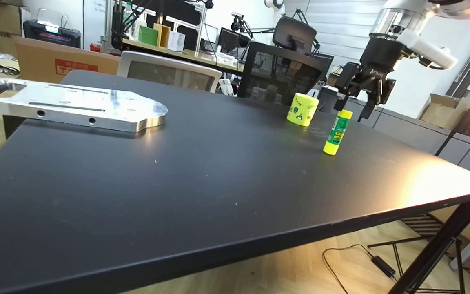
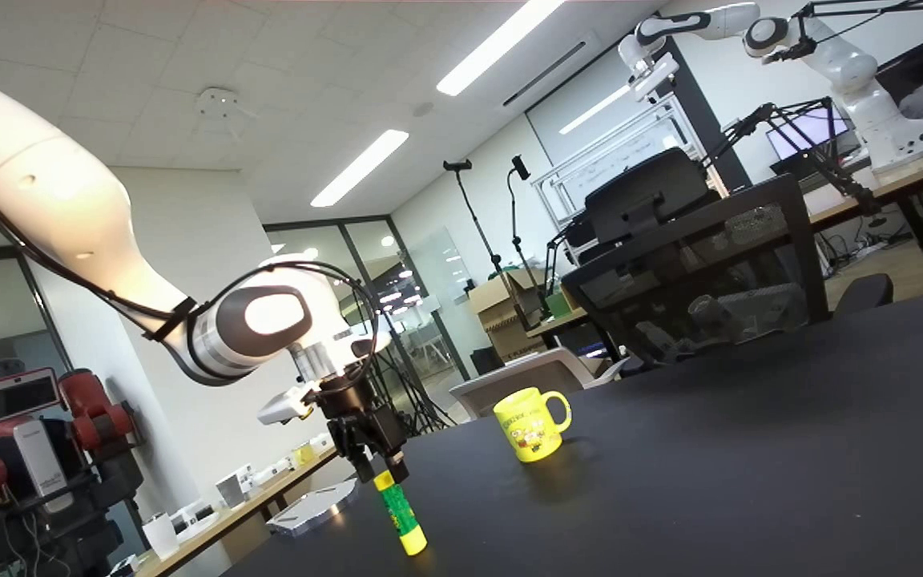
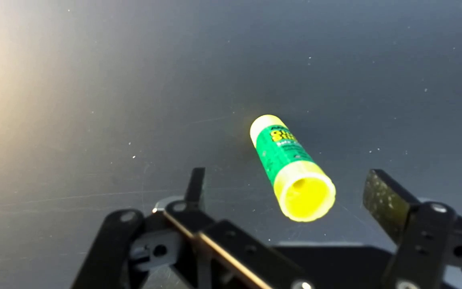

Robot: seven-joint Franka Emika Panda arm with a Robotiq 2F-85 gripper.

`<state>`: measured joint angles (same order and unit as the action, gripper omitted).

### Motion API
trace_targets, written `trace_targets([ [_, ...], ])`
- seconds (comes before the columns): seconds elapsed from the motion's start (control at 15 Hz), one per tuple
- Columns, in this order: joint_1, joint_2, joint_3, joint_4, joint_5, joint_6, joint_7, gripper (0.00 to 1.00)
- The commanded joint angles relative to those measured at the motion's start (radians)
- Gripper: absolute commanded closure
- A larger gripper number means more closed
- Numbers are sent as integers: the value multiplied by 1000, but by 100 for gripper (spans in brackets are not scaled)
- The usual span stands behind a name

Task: Put the glue stick on the table then put it back in the mug

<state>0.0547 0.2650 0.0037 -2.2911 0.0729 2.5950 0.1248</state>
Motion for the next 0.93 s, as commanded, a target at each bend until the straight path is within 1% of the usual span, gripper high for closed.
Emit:
trace_targets([
  [0.0,-5,-1,5,1,-3,-3,2,0],
  [0.33,4,18,-3,6,-25,15,19,0],
  [0.67,1,46,0,11,-22,34,11,0],
  [0.73,-1,51,2,10,-17,48,8,25],
  [0.8,0,56,2,9,-18,62,8,27],
  [0.87,-2,61,5,10,-13,72,4,33],
])
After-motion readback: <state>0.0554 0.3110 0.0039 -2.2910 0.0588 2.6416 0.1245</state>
